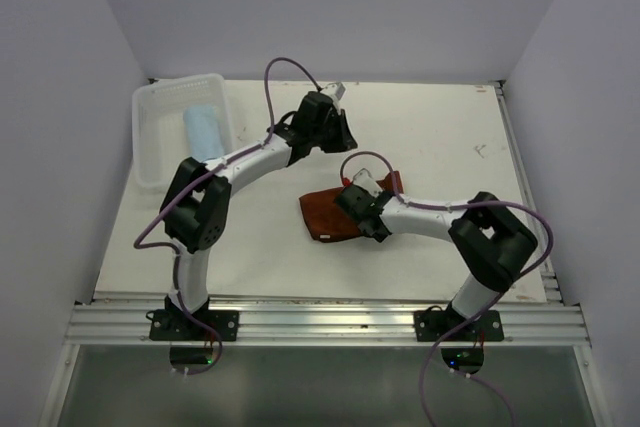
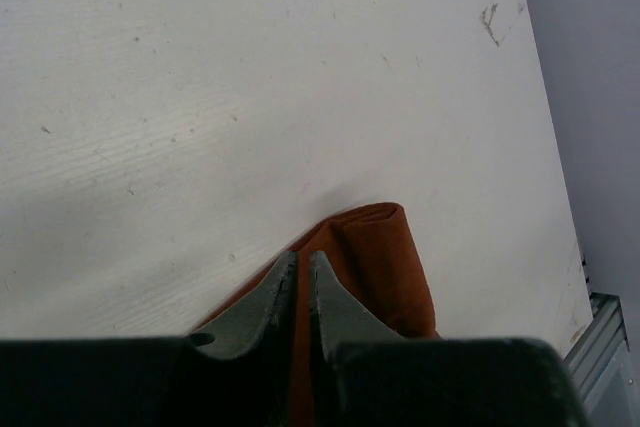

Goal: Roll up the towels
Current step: Roll the towel

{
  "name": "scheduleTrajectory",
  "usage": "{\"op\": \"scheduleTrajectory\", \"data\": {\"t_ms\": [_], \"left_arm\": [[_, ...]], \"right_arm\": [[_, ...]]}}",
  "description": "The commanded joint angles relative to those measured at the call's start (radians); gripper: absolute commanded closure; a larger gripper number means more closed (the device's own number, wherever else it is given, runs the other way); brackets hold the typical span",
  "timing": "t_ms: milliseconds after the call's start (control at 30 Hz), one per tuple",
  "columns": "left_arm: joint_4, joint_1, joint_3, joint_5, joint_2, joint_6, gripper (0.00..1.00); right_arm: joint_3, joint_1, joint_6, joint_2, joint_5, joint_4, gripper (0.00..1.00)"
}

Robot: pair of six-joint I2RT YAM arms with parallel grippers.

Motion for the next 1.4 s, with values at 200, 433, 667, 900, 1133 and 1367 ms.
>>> {"op": "scheduleTrajectory", "data": {"t_ms": [200,433,667,900,1133,1367], "left_arm": [[0.006,0.002,0.105,0.105,0.0,0.031,0.9],[0.022,-0.016,0.146,0.192,0.029,0.045,0.92],[0.078,-0.065,0.151,0.273,0.072,0.025,0.93],[0.219,-0.111,0.125,0.382,0.119,-0.022,0.96],[0.235,-0.128,0.138,0.45,0.185,-0.003,0.96],[0.201,-0.145,0.183,0.451,0.273,0.011,0.96]], "right_arm": [[0.043,0.059,-0.066,0.146,0.112,-0.054,1.0],[0.038,0.096,-0.101,0.206,0.147,-0.044,1.0],[0.047,0.102,-0.103,0.234,0.164,-0.048,1.0],[0.058,0.1,-0.1,0.258,0.172,-0.059,1.0],[0.069,0.103,-0.103,0.269,0.17,-0.061,1.0],[0.077,0.103,-0.103,0.28,0.169,-0.062,1.0]]}}
